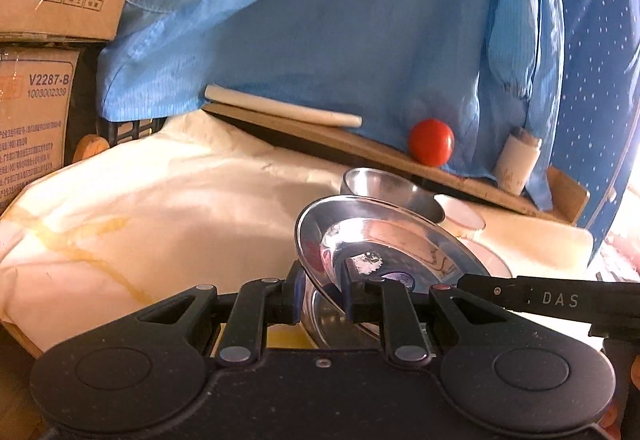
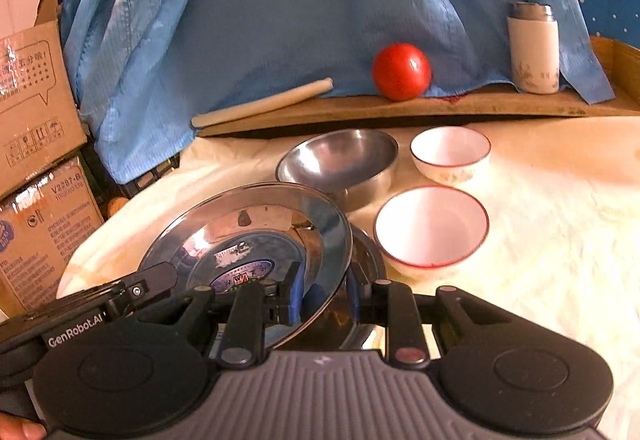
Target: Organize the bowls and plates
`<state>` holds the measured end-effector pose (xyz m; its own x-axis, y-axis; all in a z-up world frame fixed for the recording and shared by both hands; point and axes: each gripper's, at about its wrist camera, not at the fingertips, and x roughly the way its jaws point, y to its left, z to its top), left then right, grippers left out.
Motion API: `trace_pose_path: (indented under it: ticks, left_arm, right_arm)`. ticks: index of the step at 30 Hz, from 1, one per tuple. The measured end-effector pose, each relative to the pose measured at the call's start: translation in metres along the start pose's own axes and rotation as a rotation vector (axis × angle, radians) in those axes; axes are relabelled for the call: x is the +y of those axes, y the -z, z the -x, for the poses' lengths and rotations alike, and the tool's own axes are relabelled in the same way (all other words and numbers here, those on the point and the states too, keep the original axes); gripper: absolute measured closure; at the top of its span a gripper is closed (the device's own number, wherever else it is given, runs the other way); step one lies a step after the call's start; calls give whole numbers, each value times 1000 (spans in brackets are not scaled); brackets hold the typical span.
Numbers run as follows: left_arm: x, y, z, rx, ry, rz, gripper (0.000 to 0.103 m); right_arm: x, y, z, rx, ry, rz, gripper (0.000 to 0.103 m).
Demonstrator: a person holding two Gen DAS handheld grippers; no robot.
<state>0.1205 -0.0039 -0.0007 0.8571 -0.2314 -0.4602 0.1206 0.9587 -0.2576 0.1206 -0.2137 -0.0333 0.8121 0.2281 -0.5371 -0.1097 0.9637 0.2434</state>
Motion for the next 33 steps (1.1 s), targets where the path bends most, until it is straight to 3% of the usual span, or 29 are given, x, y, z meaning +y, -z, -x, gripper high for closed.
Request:
trace_pose_path:
  ticks: [33]
  left_arm:
    - [-8,8,-16,74,-38,-117,75]
  right_arm:
    - [11,13,-5,18,65,101,76]
